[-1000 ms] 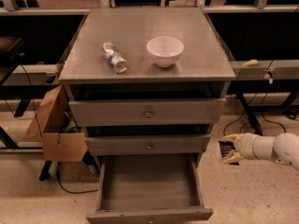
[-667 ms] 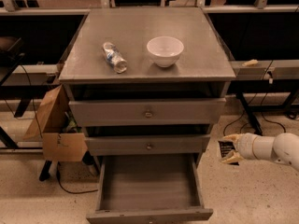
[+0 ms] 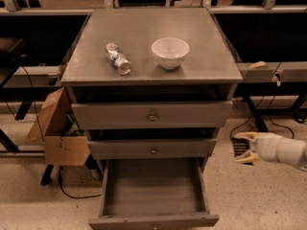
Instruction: Pick rxbar chocolate from bottom drawer and place on counter
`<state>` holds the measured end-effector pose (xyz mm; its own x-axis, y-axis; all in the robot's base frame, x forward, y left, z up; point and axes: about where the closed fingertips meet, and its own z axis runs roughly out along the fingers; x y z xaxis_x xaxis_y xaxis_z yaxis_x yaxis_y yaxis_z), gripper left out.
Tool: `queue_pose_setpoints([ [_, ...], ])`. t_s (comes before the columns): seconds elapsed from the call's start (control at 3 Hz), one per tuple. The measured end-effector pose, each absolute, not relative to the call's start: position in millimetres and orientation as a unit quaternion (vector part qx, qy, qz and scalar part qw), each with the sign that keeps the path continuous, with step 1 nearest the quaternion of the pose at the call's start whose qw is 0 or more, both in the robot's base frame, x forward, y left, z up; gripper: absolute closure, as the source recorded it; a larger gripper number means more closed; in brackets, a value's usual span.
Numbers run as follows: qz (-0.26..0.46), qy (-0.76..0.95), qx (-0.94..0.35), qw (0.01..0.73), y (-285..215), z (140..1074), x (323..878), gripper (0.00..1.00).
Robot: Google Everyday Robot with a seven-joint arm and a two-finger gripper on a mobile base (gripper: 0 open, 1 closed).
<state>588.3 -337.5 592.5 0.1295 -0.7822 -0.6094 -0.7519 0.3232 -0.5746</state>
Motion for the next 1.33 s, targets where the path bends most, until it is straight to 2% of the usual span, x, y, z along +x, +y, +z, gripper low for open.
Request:
queue_pose_setpoints([
  [0.67,-0.162,0.581,-0.567,0.561,-372,809,513,1.0],
  [1.33,-0.145,0.608,-0.551,0.553,-386,787,509,1.0],
])
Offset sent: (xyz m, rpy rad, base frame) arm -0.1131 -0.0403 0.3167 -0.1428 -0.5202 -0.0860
